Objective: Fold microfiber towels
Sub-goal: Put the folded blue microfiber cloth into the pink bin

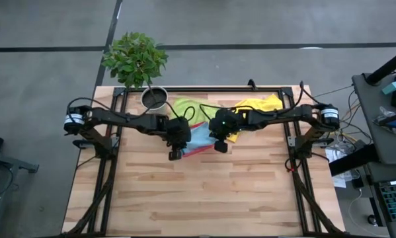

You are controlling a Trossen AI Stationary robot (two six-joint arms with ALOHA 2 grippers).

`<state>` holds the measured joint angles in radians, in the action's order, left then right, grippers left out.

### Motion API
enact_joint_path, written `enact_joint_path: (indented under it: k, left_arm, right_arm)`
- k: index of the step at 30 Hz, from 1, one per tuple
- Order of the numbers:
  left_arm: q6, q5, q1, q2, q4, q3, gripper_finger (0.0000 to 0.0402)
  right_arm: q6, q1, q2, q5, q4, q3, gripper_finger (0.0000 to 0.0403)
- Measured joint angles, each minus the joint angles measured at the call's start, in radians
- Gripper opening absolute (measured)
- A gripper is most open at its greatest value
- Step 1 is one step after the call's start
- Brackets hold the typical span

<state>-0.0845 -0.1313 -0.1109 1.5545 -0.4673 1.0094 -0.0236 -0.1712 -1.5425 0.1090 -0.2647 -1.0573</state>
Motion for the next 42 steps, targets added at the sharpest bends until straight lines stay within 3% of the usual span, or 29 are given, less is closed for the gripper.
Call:
enact_joint_path:
  k: [14, 35, 39, 42]
  left_arm:
    - [0.006, -0.013, 0.007, 0.109, 0.057, -0.004, 0.0040]
    - [0.008, -0.012, 0.005, 0.013, -0.083, 0.029, 0.0040]
    - [-0.043, 0.039, 0.000, -0.036, -0.079, 0.029, 0.0040]
    - [-0.073, 0.140, -0.005, -0.052, -0.060, 0.028, 0.0040]
  right_arm:
    - [-0.015, -0.007, -0.125, -0.015, 0.064, -0.002, 0.0008]
    - [-0.020, -0.023, -0.049, -0.031, -0.031, -0.034, 0.0008]
    - [-0.045, -0.027, -0.037, -0.037, -0.029, -0.070, 0.0008]
    - [-0.067, -0.037, -0.044, -0.038, -0.018, -0.091, 0.0008]
